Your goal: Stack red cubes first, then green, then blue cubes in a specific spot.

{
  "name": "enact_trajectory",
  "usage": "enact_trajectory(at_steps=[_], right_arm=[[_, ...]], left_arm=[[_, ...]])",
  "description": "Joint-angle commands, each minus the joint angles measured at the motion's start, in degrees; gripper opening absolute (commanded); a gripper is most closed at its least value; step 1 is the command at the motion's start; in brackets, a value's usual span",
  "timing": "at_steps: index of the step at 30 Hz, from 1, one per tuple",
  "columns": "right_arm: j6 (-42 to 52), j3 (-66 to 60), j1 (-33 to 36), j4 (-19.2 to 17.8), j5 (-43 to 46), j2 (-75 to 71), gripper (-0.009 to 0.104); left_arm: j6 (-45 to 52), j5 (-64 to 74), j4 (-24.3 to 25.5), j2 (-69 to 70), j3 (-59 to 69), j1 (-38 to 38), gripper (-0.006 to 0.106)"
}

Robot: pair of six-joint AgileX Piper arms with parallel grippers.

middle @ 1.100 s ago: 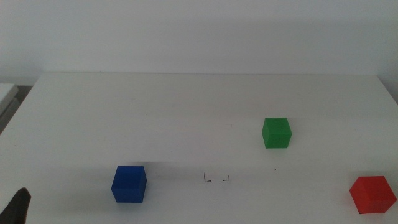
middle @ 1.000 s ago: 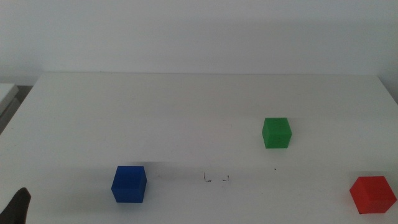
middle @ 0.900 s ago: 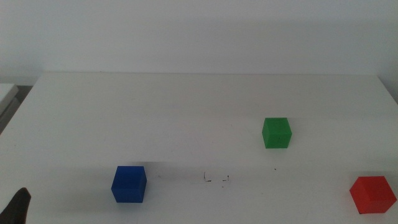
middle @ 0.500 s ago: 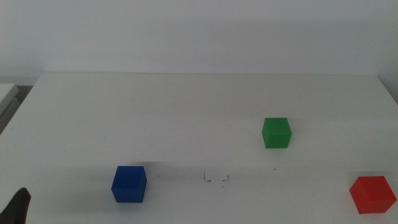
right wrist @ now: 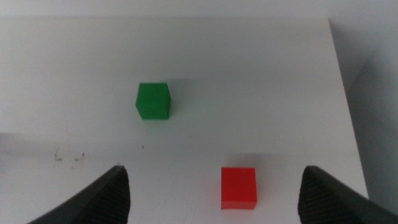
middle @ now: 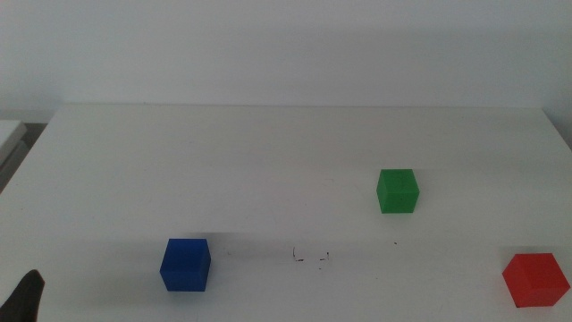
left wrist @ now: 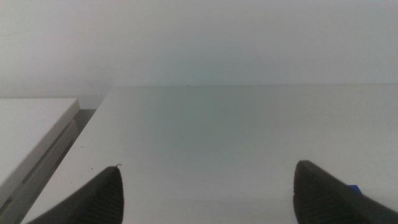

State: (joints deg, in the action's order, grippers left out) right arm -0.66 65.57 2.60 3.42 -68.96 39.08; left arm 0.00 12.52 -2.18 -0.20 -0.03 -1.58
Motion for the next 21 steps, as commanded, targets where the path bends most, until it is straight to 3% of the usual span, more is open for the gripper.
enact_trajectory(at_steps=[1, 11, 21], right_arm=[[0.66, 1.34, -0.24, -0.67, -1.0, 3.58, 0.093], [0.66, 1.34, -0.24, -4.54, -1.0, 13.74, 0.093], [0.66, -0.74, -0.24, -4.78, -1.0, 18.56, 0.093]], left_arm=[[0.0, -0.77, -0.2, 0.2, 0.03, 0.1, 0.093], [0.0, -0.77, -0.2, 0.2, 0.03, 0.1, 0.093], [0.0, -0.77, -0.2, 0.2, 0.03, 0.1, 0.093]])
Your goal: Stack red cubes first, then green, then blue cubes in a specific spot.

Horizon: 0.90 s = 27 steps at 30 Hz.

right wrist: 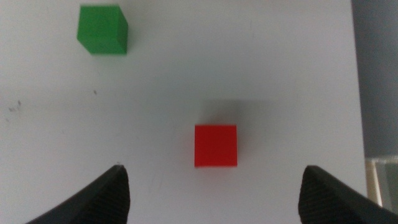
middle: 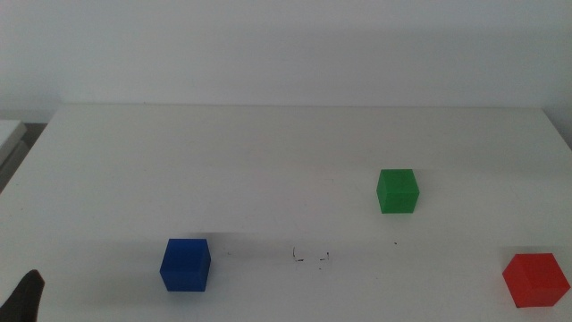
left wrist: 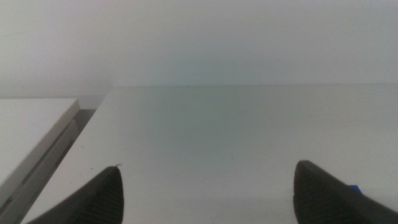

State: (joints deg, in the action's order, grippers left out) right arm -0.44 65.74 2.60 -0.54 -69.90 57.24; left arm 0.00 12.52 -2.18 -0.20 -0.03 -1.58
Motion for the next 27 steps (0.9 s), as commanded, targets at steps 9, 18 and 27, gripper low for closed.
enact_trajectory(at_steps=[9, 18, 27], right_arm=[[3.31, -15.23, -0.24, -0.81, 8.64, 1.67, 0.093], [3.31, -21.11, -0.24, -0.95, 16.49, 8.1, 0.093], [3.07, -21.0, -0.33, -0.81, 18.9, 14.88, 0.093]], left_arm=[[0.0, -0.77, -0.2, 0.2, 0.03, 0.1, 0.093], [0.0, -0.77, -0.2, 0.2, 0.03, 0.1, 0.093], [0.0, -0.77, -0.2, 0.2, 0.03, 0.1, 0.093]])
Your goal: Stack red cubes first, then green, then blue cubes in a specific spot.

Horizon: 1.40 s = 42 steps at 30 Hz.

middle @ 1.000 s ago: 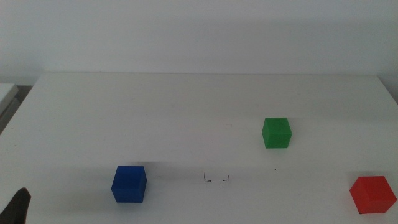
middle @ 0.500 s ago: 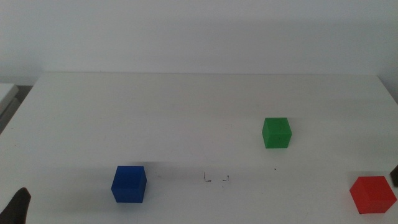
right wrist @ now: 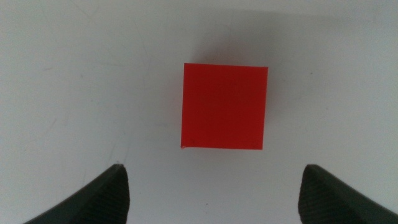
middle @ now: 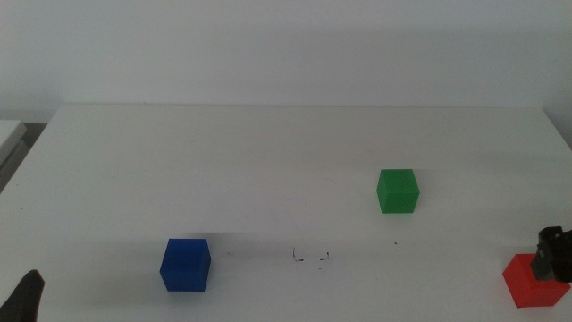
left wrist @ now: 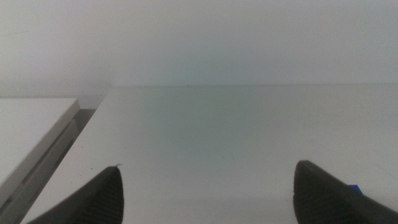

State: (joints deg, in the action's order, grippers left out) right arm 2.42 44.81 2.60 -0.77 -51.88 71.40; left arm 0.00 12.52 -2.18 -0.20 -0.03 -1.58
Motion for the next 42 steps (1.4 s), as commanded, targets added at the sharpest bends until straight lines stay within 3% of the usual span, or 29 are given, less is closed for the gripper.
enact_trajectory(at_steps=[1, 42], right_arm=[[0.2, 0.08, -0.33, -0.58, 0.89, 1.31, 0.093], [-1.07, 2.68, -1.88, -2.11, 8.78, 18.18, 0.093]], left_arm=[[0.0, -0.77, -0.2, 0.2, 0.03, 0.1, 0.093], [0.0, -0.77, -0.2, 0.2, 0.03, 0.1, 0.093]])
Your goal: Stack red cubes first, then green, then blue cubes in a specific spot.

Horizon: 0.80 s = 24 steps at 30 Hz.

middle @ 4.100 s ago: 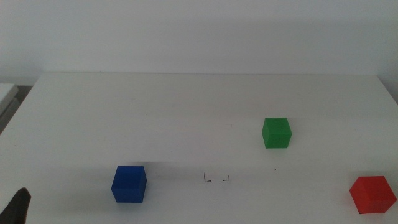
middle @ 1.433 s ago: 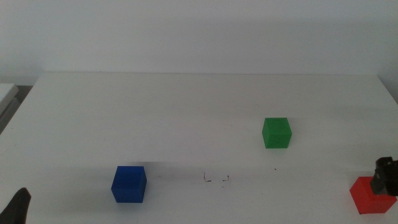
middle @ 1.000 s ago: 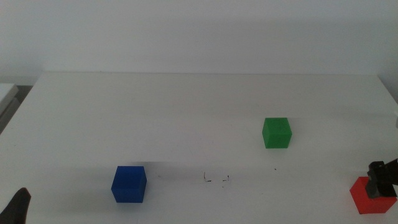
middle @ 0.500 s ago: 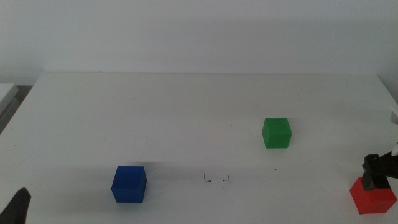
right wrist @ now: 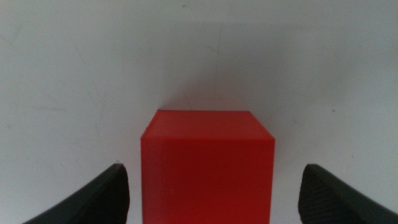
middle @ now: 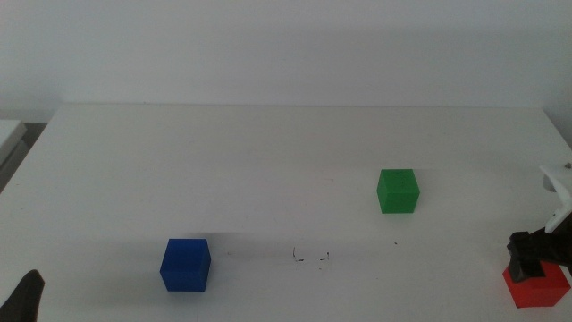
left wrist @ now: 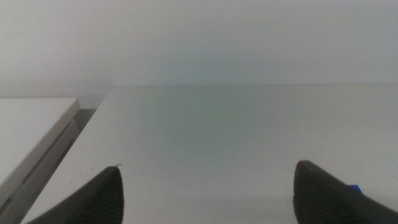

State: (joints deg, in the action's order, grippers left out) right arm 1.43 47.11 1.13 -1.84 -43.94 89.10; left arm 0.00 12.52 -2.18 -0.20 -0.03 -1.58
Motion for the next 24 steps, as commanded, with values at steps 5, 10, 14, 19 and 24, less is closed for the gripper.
enact_trajectory(at_steps=[5, 10, 14, 19, 24], right_arm=[[-0.07, 0.38, -0.4, -1.03, 1.81, 2.63, 0.093], [0.05, 0.38, -0.4, -1.44, 2.3, 3.81, 0.093], [-0.08, 0.38, -0.4, -2.06, 3.05, 3.94, 0.093], [-0.55, 0.38, -0.4, -2.15, 3.28, 3.94, 0.086], [-0.55, 0.38, -0.4, -2.15, 3.16, 3.94, 0.057]], left_arm=[[0.0, -0.77, -0.2, 0.2, 0.03, 0.1, 0.093], [0.0, -0.77, -0.2, 0.2, 0.03, 0.1, 0.093], [0.0, -0.77, -0.2, 0.2, 0.03, 0.1, 0.093], [0.0, -0.77, -0.2, 0.2, 0.03, 0.1, 0.093], [0.0, -0.77, -0.2, 0.2, 0.03, 0.1, 0.093]])
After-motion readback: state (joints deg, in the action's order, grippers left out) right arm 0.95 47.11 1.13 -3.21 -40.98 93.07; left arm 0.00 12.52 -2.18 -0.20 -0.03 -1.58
